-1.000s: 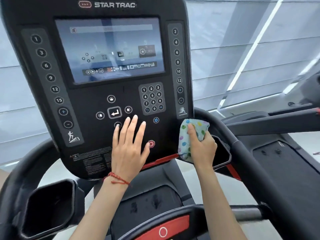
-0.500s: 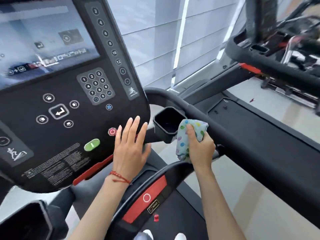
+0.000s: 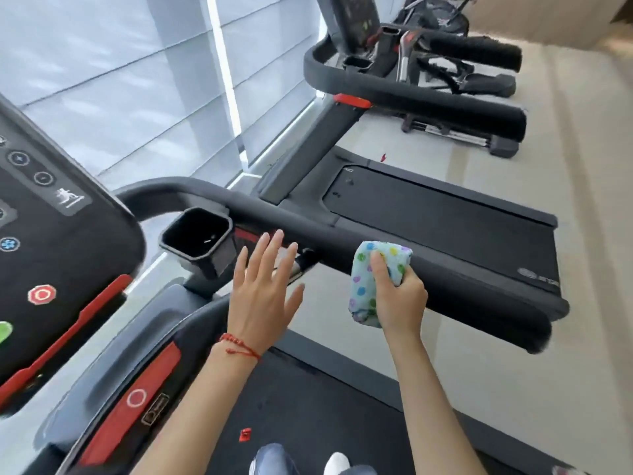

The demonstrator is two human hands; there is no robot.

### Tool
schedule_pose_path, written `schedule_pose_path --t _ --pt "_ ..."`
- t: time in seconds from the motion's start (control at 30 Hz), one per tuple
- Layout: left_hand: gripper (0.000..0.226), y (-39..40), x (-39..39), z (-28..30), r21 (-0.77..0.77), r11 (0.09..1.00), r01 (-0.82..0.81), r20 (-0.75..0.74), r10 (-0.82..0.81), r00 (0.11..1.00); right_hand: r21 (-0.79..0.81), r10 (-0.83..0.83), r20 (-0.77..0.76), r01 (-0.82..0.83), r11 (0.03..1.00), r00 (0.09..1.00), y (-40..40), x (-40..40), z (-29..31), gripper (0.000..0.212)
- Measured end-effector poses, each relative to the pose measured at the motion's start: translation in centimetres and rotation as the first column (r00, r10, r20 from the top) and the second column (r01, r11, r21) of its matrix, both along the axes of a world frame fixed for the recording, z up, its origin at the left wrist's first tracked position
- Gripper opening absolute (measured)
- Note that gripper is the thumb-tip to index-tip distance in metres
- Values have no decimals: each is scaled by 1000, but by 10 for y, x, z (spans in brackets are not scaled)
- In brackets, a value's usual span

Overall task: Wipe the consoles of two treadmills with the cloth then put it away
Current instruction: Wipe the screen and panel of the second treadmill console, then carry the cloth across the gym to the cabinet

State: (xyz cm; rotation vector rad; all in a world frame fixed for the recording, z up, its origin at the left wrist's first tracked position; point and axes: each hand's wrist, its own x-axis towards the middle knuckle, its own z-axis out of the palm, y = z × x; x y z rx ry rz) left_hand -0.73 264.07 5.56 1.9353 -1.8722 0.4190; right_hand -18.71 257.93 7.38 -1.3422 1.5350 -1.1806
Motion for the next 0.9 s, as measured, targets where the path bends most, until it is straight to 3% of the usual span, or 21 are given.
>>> schedule_pose_path --t 0.27,0.5,0.63,0.9 --pt "52 -49 -119 -10 2 957 290 -12 -290 957 78 -259 39 256 964 965 6 -127 -12 21" --pt "52 -83 -204 -18 80 833 547 -27 -547 837 127 -511 -3 507 853 860 27 -204 -27 27" --pt "52 -103 -253 -25 109 708 697 -28 -699 715 154 -659 -1 651 743 752 42 -237 -32 24" --pt "50 -121 -334 -33 146 381 913 -2 -923 385 190 -891 -11 875 444 454 79 -273 -41 19"
